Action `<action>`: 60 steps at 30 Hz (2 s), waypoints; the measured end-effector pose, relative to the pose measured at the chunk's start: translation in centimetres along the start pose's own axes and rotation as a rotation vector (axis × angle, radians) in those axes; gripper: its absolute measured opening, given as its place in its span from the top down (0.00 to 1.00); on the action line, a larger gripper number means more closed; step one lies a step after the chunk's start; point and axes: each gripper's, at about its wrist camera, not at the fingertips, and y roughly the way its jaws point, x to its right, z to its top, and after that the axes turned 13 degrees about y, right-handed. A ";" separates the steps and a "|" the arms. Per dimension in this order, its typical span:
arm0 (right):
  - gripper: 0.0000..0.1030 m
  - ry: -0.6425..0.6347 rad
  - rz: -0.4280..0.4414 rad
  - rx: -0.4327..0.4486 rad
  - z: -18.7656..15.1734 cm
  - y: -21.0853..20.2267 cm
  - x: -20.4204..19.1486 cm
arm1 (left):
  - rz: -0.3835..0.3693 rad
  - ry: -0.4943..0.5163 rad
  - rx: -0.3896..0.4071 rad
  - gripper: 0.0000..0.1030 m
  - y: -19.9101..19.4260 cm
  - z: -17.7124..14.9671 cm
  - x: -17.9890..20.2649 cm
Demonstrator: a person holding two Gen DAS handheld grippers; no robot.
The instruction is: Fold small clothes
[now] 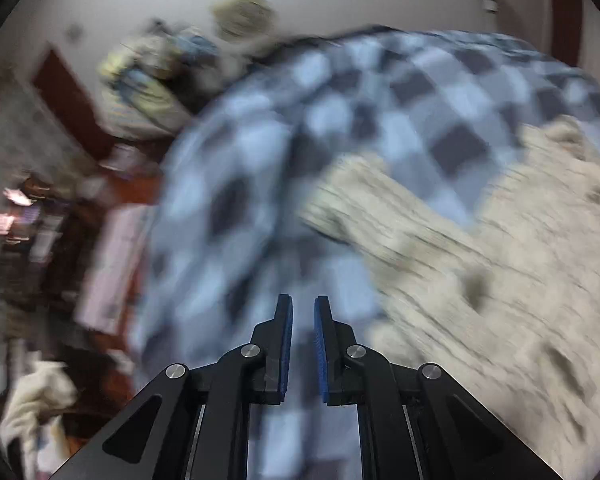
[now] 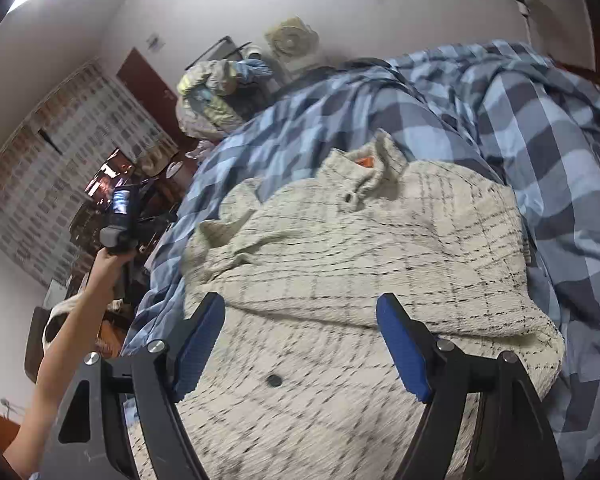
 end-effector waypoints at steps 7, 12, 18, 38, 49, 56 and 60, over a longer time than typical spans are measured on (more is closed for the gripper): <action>0.27 -0.062 -0.001 0.046 -1.4 -2.9 -1.9 | -0.269 -0.171 0.136 0.79 -1.8 -0.7 -2.3; 0.27 -0.043 -0.011 0.058 -0.9 -2.8 -1.2 | -0.321 -0.251 0.256 0.00 -1.1 -0.4 -2.7; 0.27 0.011 -0.003 0.018 -0.7 -0.7 0.4 | -0.453 -0.608 0.257 0.00 4.5 -0.8 -5.1; 0.27 0.108 -0.049 -0.106 1.9 4.9 3.7 | -0.388 -0.626 -0.036 0.01 17.2 4.6 -5.6; 0.27 0.124 -0.074 -0.153 2.1 6.6 4.6 | -0.542 -0.834 -0.105 0.23 21.7 3.1 -6.9; 0.27 0.160 -0.101 -0.144 2.3 6.5 5.7 | -0.599 -0.820 0.090 0.93 17.9 3.5 -7.1; 0.27 0.164 -0.094 -0.138 2.2 6.2 5.5 | -0.511 -0.714 0.157 0.95 13.7 5.4 -6.6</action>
